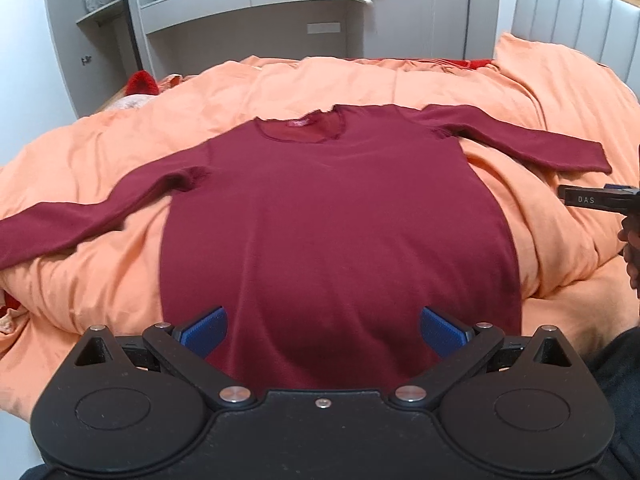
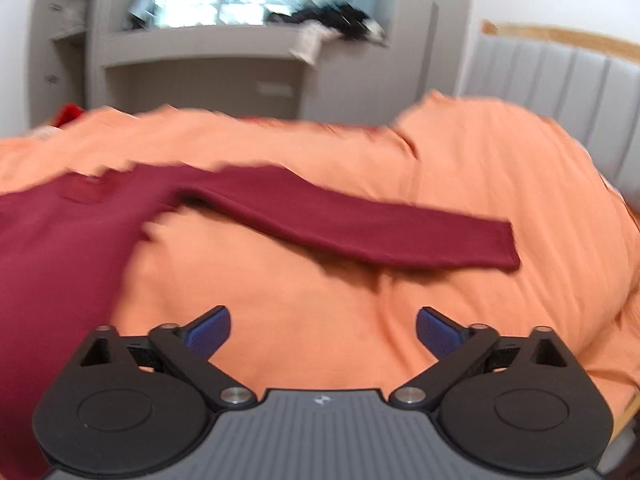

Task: Fold small clothes
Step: 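Move the right gripper to the sleeve cuff nearest it and grasp it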

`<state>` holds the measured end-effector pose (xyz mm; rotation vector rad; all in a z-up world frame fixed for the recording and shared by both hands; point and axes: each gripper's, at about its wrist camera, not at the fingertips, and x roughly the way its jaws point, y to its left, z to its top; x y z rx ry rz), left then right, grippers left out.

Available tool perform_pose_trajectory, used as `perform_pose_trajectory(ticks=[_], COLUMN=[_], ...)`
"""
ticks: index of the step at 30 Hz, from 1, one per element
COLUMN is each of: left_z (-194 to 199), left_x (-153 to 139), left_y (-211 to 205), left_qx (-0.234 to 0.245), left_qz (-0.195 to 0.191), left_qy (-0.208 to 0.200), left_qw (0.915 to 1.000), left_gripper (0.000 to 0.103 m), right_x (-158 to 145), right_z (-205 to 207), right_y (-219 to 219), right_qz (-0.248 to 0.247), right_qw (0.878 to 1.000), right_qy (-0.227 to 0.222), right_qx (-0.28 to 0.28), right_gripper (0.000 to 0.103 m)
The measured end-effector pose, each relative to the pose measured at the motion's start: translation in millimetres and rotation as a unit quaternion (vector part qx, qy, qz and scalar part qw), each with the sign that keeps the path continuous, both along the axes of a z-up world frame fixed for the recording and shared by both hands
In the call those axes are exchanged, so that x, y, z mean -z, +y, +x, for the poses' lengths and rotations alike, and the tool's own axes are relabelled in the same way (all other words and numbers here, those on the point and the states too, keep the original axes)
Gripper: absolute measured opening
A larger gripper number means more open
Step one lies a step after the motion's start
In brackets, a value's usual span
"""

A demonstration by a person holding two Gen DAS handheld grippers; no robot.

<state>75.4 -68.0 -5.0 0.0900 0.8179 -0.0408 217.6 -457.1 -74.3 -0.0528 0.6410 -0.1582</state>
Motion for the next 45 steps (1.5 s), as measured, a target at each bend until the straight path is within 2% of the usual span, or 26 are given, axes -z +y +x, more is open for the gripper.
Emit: perform_pose_trajectory(ticks=[3, 5, 9, 12, 13, 16, 17, 21, 27, 30, 32, 33, 34, 35, 40, 42, 45], left_z=[2.1, 2.9, 5.9, 8.1, 9.4, 11.7, 11.4, 10.9, 12.6, 15.7, 16.8, 16.8, 16.4, 15.7, 6.6, 1.4, -10.4], left_x=[-3.0, -4.0, -1.7, 2.5, 4.0, 6.3, 6.4, 6.3, 7.8, 7.0, 6.1, 5.3, 4.6, 3.7, -1.5, -2.7, -4.4], left_y=[3.8, 7.2, 11.5, 11.2, 10.8, 9.3, 9.1, 9.6, 20.6, 29.6, 35.2, 38.0, 40.5, 43.4, 60.5, 71.5, 93.7], left_qx=[-0.009, -0.017, -0.022, -0.021, -0.021, -0.019, -0.02, -0.02, -0.037, -0.052, -0.06, -0.063, -0.064, -0.066, -0.073, -0.08, -0.097], left_qz=[0.008, 0.013, 0.015, 0.018, 0.019, 0.025, 0.028, 0.032, 0.037, 0.039, 0.036, 0.035, 0.033, 0.03, 0.013, -0.001, -0.021], left_qy=[-0.001, -0.002, 0.003, 0.009, 0.013, 0.016, 0.015, 0.017, 0.023, 0.023, 0.022, 0.021, 0.021, 0.019, 0.005, -0.002, -0.016], left_qw=[0.9999, 0.9998, 0.9996, 0.9996, 0.9995, 0.9994, 0.9993, 0.9991, 0.9984, 0.9976, 0.9973, 0.9972, 0.9972, 0.9972, 0.9972, 0.9968, 0.9949], left_gripper=[0.102, 0.102, 0.102, 0.102, 0.102, 0.102, 0.102, 0.102, 0.102, 0.102, 0.102, 0.102, 0.102, 0.102, 0.102, 0.102, 0.102], right_x=[13.8, 19.6, 34.1, 40.6, 45.2, 54.2, 59.4, 78.3, 105.8, 118.6, 120.5, 116.4, 108.9, 98.1, 22.8, -11.0, -59.7], right_z=[16.0, 17.4, 18.6, 26.2, 29.2, 41.2, 45.9, 53.7, 69.9, 78.6, 85.1, 85.2, 86.1, 87.7, 103.9, 113.5, 132.3], right_y=[-35.6, -67.0, -135.6, -169.4, -179.3, -199.7, -207.8, -238.5, -279.4, -287.2, -289.0, -288.4, -286.9, -283.2, -237.8, -207.2, -141.5], right_qz=[0.028, 0.084, 0.221, 0.271, 0.295, 0.314, 0.331, 0.416, 0.505, 0.521, 0.524, 0.522, 0.509, 0.486, 0.414, 0.392, 0.341], right_qw=[0.999, 0.993, 0.964, 0.946, 0.937, 0.927, 0.92, 0.873, 0.807, 0.793, 0.792, 0.794, 0.802, 0.816, 0.866, 0.881, 0.909], right_qy=[-0.016, -0.045, -0.093, -0.123, -0.137, -0.145, -0.144, -0.176, -0.237, -0.265, -0.266, -0.267, -0.269, -0.273, -0.263, -0.257, -0.238], right_qx=[0.043, 0.069, 0.118, 0.127, 0.129, 0.146, 0.155, 0.183, 0.193, 0.171, 0.167, 0.162, 0.159, 0.153, 0.096, 0.07, 0.018], right_gripper=[0.094, 0.094, 0.094, 0.094, 0.094, 0.094, 0.092, 0.086, 0.066, 0.058, 0.035, 0.03, 0.022, 0.012, 0.007, 0.007, 0.007])
